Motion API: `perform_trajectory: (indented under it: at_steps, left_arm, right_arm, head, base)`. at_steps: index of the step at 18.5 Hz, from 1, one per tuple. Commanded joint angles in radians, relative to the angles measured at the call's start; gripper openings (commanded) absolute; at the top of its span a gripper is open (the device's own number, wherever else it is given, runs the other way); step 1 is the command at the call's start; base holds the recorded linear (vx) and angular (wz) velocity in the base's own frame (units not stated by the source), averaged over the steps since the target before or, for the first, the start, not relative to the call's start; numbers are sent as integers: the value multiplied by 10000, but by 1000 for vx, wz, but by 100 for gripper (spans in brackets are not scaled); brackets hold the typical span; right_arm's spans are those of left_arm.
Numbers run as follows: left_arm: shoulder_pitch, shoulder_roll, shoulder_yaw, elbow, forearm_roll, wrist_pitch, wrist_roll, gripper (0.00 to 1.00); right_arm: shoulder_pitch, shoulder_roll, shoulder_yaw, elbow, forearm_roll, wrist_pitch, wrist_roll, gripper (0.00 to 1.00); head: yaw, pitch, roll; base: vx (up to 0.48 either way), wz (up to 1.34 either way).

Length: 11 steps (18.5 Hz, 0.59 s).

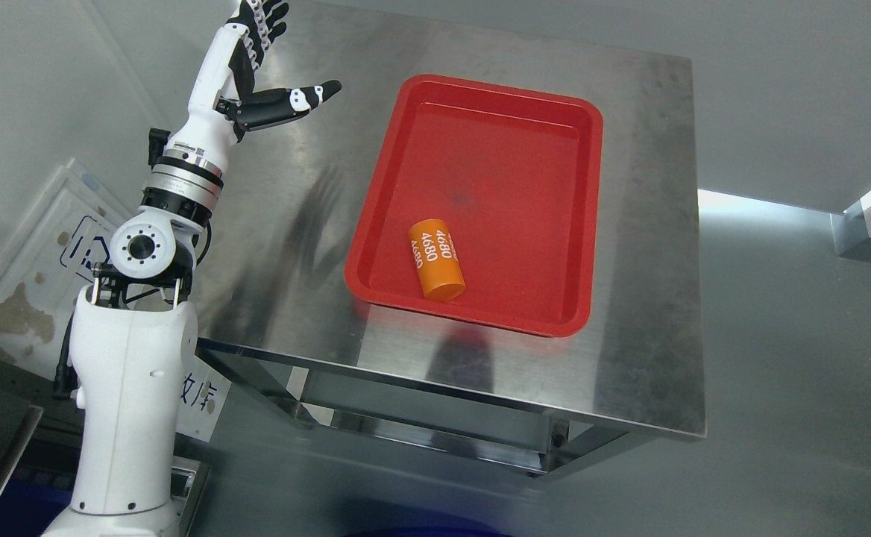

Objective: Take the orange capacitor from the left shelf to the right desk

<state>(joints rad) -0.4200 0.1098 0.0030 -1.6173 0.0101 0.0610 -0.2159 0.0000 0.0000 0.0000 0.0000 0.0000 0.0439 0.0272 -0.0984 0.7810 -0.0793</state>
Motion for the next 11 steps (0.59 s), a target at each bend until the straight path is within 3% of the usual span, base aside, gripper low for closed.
perform_trajectory:
  at_steps: [1,11]
  left_arm:
    - [763,390,399,-378,-438,-164,26,100]
    - [978,757,399,-378,-454,-241,-35,100]
  right_arm:
    - [-15,-175,-107,-337,0,-10,50,100]
    - [-15,-175,-107,-337,0,6,50,100]
  head:
    - [0,0,0]
    - [0,0,0]
  base:
    - [0,0]
    - [0,0]
